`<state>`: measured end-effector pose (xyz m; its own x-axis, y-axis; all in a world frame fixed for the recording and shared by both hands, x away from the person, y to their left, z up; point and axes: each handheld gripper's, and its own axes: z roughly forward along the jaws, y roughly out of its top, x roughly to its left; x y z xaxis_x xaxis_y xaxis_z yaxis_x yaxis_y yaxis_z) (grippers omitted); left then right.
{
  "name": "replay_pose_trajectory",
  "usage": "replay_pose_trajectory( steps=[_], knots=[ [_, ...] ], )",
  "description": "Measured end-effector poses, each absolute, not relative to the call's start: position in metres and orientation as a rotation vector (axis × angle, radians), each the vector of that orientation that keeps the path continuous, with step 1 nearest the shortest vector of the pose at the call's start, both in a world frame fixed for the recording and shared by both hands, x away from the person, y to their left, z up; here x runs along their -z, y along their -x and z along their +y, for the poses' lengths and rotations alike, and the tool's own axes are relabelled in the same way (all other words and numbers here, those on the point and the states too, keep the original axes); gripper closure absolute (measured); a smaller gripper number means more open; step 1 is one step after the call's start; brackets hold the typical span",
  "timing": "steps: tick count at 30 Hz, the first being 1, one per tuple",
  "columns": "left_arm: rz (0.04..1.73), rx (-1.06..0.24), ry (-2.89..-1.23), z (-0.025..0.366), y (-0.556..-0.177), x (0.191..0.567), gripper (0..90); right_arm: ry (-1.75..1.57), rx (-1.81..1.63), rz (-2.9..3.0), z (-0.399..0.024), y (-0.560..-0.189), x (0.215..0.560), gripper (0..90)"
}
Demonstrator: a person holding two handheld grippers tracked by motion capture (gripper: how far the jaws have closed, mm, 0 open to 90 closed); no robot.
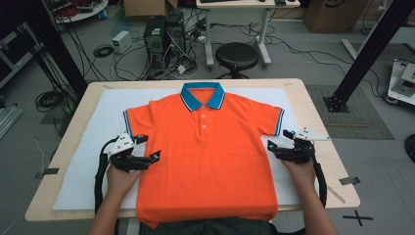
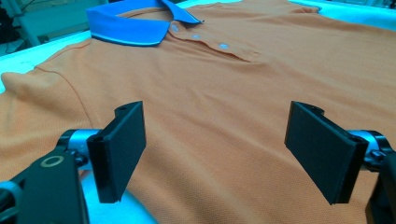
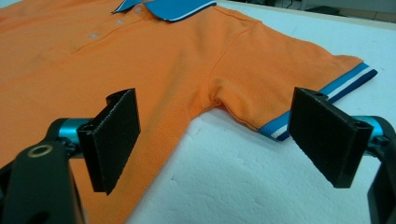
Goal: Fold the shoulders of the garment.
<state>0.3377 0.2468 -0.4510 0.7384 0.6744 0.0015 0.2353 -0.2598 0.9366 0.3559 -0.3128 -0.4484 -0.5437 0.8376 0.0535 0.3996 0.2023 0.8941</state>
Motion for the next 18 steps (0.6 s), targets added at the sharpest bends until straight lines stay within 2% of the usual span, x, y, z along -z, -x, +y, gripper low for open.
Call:
replay_pose_trajectory(
  steps=[18],
  knots=[
    [0.705, -0.487, -1.818, 0.2480, -0.3376, 0.4511, 20.7, -1.158, -1.290, 2.027, -0.3123, -0.3559, 0.4484, 17.5]
  ],
)
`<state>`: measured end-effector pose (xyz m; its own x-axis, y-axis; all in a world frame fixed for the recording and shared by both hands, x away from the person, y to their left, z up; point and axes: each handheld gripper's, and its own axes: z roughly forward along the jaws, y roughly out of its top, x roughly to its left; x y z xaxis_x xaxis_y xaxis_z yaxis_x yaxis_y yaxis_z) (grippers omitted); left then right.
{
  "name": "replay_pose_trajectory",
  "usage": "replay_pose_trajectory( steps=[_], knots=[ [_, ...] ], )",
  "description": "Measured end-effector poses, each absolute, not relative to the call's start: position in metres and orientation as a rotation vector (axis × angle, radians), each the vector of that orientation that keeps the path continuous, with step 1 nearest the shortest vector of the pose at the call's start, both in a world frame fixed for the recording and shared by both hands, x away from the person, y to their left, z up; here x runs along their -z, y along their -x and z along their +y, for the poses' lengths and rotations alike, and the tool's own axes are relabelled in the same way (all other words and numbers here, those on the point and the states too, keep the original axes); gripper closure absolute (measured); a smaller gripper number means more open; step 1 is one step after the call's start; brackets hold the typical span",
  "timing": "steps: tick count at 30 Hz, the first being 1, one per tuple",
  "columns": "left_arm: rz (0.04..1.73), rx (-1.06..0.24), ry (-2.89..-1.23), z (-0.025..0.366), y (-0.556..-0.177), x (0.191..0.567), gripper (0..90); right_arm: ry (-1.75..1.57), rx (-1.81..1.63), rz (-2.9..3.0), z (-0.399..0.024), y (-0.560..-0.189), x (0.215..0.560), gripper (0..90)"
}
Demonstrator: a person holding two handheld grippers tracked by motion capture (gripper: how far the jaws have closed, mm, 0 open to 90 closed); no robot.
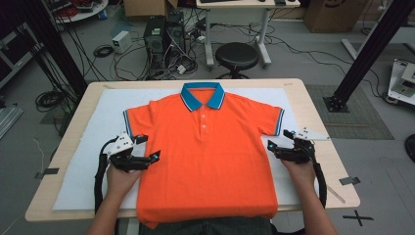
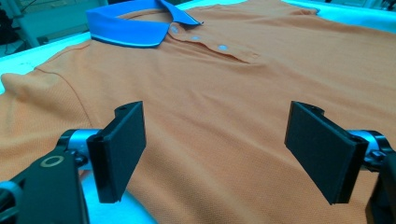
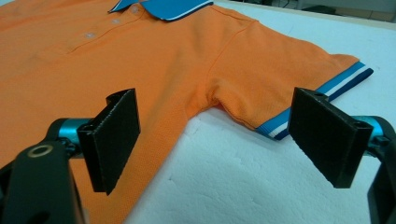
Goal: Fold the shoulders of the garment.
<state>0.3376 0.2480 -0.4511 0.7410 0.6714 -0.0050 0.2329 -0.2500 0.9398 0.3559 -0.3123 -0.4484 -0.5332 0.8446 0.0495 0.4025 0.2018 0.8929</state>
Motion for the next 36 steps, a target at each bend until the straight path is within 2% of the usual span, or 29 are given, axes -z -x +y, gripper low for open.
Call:
replay_pose_trajectory(
  steps=[15, 22, 36],
  knots=[
    [0.706, -0.485, -1.815, 0.249, -0.338, 0.451, 20.7, -1.295, -1.291, 1.918, -0.330, -0.364, 0.437, 17.5],
    [0.707, -0.488, -1.816, 0.248, -0.338, 0.451, 20.7, -1.303, -1.227, 1.918, -0.333, -0.385, 0.413, 17.5],
    [0.704, -0.482, -1.806, 0.250, -0.338, 0.451, 20.7, -1.328, -1.119, 1.963, -0.326, -0.414, 0.400, 17.5]
  ],
)
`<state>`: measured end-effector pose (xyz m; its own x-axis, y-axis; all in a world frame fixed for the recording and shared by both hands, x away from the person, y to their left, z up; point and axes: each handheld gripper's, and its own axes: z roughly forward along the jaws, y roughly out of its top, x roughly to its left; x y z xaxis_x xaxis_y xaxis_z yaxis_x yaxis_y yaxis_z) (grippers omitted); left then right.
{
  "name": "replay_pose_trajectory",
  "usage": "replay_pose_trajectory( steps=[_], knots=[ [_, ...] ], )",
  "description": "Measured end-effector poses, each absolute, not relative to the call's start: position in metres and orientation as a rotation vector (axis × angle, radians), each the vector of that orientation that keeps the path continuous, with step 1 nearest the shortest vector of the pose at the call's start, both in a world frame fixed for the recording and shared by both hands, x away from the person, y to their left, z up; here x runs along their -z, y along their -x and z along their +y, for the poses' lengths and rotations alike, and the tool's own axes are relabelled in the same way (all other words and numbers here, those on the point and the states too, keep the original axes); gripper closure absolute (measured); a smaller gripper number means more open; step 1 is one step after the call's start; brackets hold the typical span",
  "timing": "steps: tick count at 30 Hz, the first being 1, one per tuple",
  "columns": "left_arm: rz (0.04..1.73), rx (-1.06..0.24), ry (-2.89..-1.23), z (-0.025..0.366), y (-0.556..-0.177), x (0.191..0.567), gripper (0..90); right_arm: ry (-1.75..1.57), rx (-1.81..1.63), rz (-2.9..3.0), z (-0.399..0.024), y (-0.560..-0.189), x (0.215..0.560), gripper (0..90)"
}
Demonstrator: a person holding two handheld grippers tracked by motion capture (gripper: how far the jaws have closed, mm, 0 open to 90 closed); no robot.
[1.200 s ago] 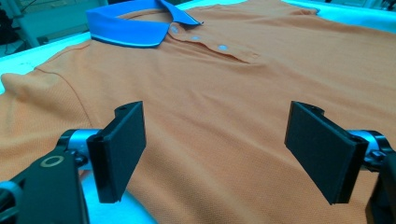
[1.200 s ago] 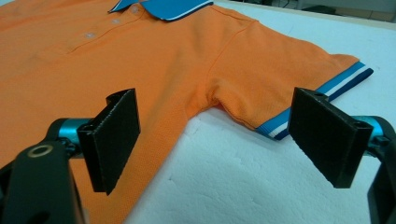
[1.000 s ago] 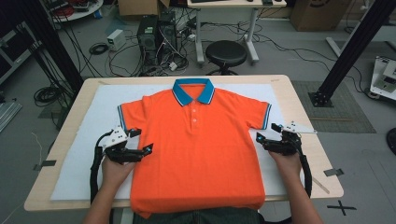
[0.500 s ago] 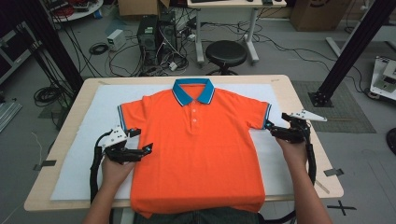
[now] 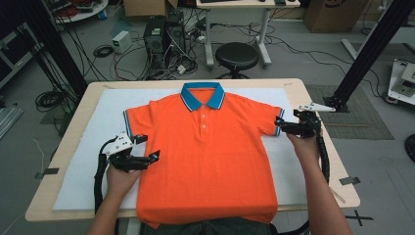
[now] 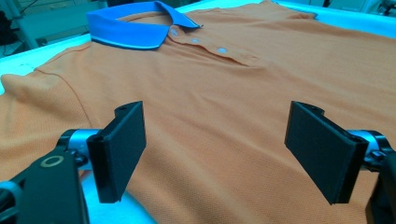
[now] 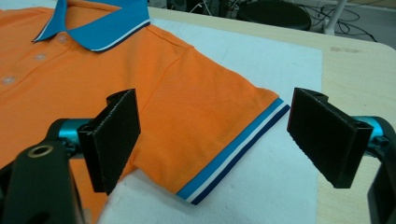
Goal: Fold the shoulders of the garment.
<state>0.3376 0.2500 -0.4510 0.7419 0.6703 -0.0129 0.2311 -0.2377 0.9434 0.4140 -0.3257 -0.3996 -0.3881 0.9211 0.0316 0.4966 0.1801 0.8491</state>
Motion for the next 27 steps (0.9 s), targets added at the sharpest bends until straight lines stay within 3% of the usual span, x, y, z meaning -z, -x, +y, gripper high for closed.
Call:
replay_pose_trajectory(
  steps=[27],
  knots=[
    [0.704, -0.489, -1.815, 0.249, -0.337, 0.451, 20.7, -1.498, -0.968, 1.969, -0.328, -0.461, 0.415, 17.5]
  ],
)
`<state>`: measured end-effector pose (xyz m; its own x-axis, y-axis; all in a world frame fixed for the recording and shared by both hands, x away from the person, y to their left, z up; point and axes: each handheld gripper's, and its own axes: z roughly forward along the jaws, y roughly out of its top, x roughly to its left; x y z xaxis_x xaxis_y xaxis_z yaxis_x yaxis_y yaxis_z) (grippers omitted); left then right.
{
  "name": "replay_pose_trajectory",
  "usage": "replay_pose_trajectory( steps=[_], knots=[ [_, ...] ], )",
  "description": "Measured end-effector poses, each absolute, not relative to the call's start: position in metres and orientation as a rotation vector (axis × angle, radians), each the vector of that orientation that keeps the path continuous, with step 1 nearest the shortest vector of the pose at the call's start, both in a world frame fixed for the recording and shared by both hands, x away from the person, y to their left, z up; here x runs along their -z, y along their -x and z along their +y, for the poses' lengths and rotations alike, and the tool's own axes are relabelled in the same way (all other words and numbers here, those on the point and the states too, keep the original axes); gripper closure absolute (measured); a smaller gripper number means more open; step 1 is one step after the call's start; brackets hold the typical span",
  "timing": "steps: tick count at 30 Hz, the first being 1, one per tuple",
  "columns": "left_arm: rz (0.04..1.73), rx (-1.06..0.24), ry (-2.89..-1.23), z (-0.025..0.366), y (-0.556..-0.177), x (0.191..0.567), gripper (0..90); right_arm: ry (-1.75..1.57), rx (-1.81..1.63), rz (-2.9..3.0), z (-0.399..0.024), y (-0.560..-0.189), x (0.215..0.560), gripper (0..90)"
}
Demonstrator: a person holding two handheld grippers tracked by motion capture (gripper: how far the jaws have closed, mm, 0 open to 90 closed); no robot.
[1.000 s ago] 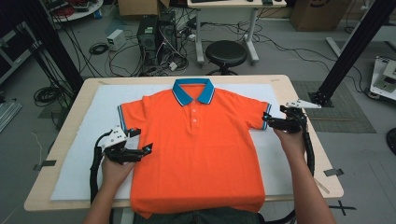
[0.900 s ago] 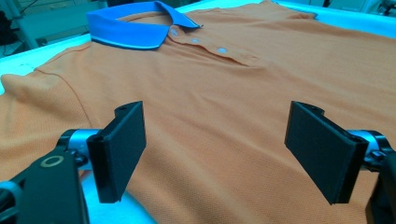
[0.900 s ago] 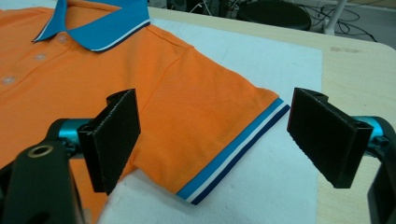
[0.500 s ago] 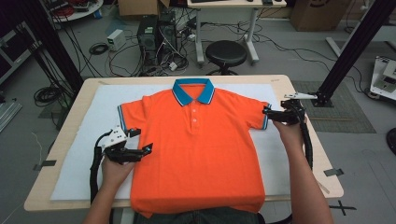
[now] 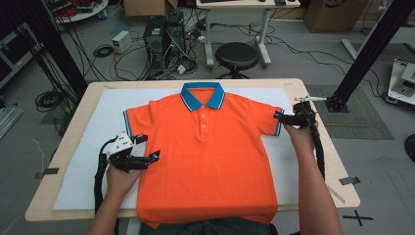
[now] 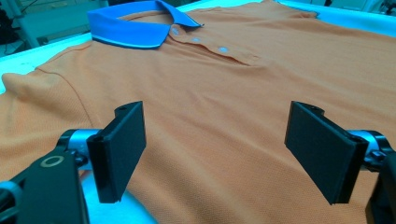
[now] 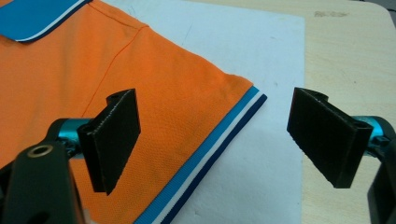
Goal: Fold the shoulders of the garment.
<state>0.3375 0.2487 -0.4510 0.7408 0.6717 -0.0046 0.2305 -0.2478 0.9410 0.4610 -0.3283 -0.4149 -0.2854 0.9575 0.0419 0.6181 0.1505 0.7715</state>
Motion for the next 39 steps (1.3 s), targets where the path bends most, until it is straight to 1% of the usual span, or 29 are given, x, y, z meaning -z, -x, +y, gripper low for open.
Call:
replay_pose_trajectory(
  steps=[8, 27, 30, 36, 38, 39],
  knots=[
    [0.700, -0.495, -1.821, 0.248, -0.337, 0.451, 20.7, -1.496, -0.925, 1.985, -0.324, -0.466, 0.419, 17.5],
    [0.699, -0.499, -1.835, 0.246, -0.337, 0.451, 20.7, -1.603, -0.787, 2.067, -0.324, -0.481, 0.444, 17.6],
    [0.699, -0.500, -1.835, 0.246, -0.337, 0.451, 20.7, -1.608, -0.753, 2.101, -0.323, -0.482, 0.446, 21.7],
    [0.701, -0.495, -1.836, 0.246, -0.338, 0.451, 20.7, -1.619, -0.754, 2.083, -0.322, -0.481, 0.447, 22.1],
    [0.703, -0.496, -1.835, 0.247, -0.338, 0.451, 20.7, -1.610, -0.758, 2.081, -0.322, -0.480, 0.447, 28.2],
    [0.701, -0.497, -1.836, 0.246, -0.338, 0.451, 20.7, -1.608, -0.766, 2.088, -0.322, -0.479, 0.446, 34.7]
  ],
)
